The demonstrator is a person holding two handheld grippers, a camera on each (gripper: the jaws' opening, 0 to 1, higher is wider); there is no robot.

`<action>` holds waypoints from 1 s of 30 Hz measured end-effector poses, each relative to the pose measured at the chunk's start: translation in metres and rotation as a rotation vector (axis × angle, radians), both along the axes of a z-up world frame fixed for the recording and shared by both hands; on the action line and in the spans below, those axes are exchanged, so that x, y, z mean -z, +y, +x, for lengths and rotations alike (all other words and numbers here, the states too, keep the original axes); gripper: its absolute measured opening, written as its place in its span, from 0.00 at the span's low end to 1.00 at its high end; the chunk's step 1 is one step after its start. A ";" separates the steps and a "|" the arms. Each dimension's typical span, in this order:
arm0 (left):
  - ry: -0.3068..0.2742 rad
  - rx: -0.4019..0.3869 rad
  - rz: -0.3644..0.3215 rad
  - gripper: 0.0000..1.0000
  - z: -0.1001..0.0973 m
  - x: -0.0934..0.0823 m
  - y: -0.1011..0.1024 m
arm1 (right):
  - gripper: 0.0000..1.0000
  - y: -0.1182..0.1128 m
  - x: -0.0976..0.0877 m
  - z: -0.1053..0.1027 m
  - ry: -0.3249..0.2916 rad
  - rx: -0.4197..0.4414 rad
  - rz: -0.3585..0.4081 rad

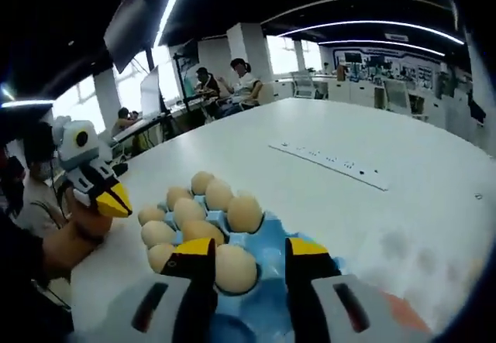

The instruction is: Pick up the eggs on the table and place them into the egg tray on the table

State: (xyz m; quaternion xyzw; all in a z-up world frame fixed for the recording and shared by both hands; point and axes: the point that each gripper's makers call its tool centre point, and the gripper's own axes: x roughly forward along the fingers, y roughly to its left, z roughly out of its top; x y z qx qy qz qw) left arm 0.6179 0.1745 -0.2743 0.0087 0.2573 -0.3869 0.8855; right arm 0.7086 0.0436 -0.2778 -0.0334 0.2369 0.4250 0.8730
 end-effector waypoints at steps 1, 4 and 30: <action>0.000 0.000 0.000 0.01 0.000 0.000 0.000 | 0.37 -0.003 -0.002 0.001 -0.014 0.015 0.016; 0.003 -0.002 0.002 0.01 0.001 0.001 0.000 | 0.38 -0.019 -0.009 0.002 -0.028 0.070 0.095; 0.001 0.002 0.021 0.01 -0.003 0.002 -0.004 | 0.51 -0.145 -0.002 -0.041 -0.170 0.364 0.088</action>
